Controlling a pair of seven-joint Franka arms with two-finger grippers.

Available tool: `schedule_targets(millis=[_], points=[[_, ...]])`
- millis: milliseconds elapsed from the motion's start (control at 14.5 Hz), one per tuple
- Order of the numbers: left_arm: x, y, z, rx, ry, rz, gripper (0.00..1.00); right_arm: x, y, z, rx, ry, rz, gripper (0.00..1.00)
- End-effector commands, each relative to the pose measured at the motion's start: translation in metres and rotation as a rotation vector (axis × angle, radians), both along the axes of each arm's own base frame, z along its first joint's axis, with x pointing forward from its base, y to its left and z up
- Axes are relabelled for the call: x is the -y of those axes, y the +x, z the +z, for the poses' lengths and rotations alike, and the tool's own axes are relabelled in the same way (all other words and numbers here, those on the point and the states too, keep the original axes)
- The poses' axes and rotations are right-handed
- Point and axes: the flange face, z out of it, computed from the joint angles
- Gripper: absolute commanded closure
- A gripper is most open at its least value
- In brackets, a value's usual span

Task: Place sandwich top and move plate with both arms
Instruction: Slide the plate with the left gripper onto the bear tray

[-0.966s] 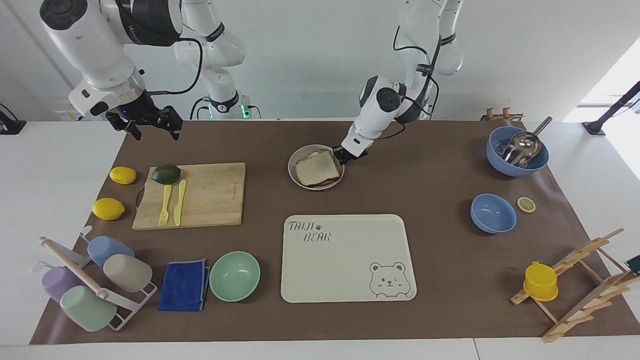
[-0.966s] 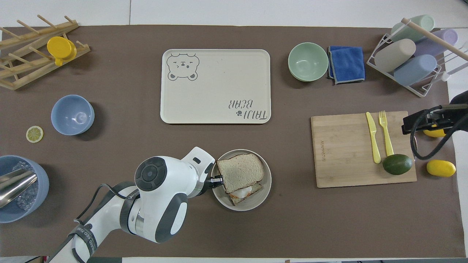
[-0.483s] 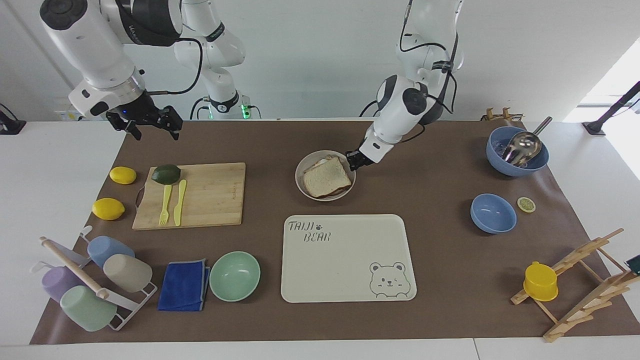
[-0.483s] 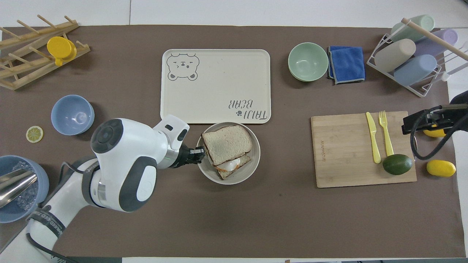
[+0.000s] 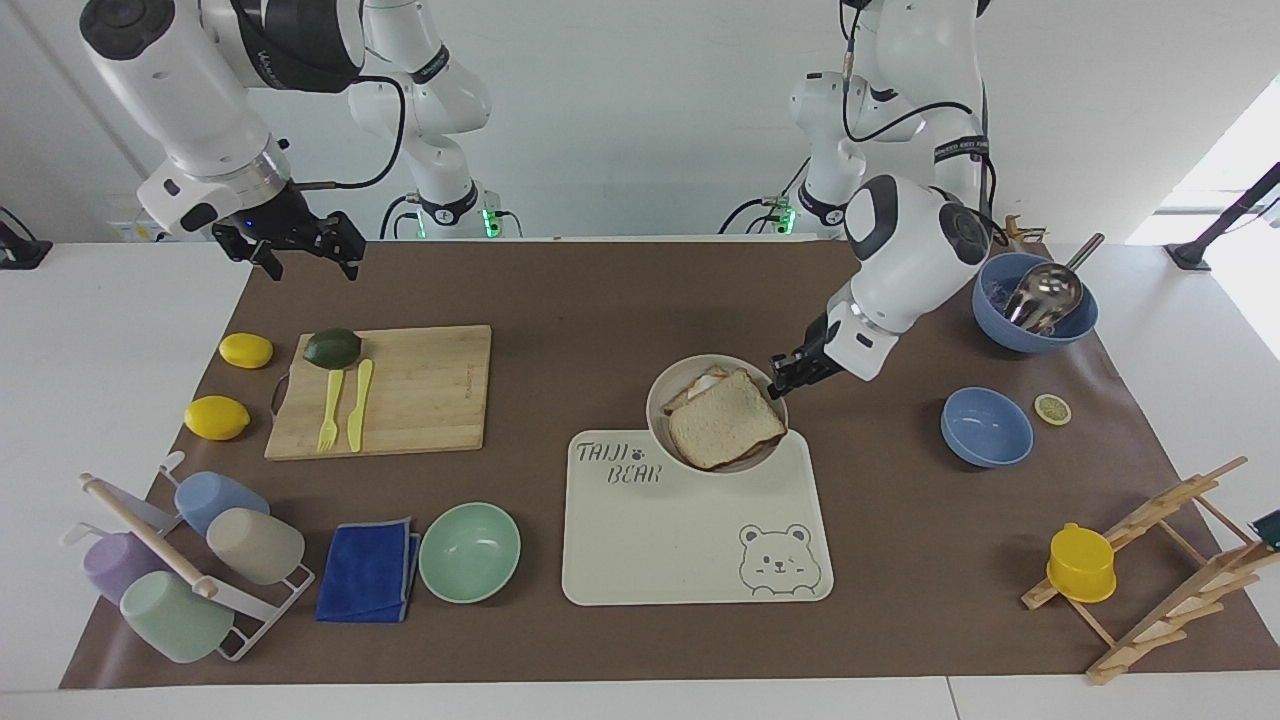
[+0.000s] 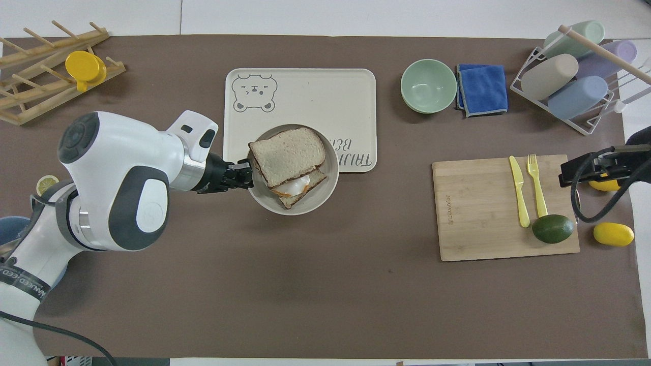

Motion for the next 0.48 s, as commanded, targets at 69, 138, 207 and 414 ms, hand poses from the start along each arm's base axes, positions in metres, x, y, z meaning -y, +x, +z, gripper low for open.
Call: schedule_targets(millis=[69, 138, 207, 414], points=[[0.010, 0.049, -0.045, 0.005, 0.043, -0.035, 1.00, -0.001, -0.004, 0.001, 0.004, 0.011, -0.018, 0.00], [0.013, 0.047, -0.049, 0.025, 0.044, -0.048, 1.00, -0.001, -0.004, 0.002, 0.006, 0.011, -0.018, 0.00], [0.015, 0.044, -0.054, 0.022, 0.047, -0.059, 1.00, -0.001, -0.004, 0.002, 0.006, 0.011, -0.018, 0.00], [0.018, 0.042, -0.055, 0.027, 0.046, -0.059, 1.00, -0.001, -0.004, 0.001, 0.004, 0.011, -0.018, 0.00]])
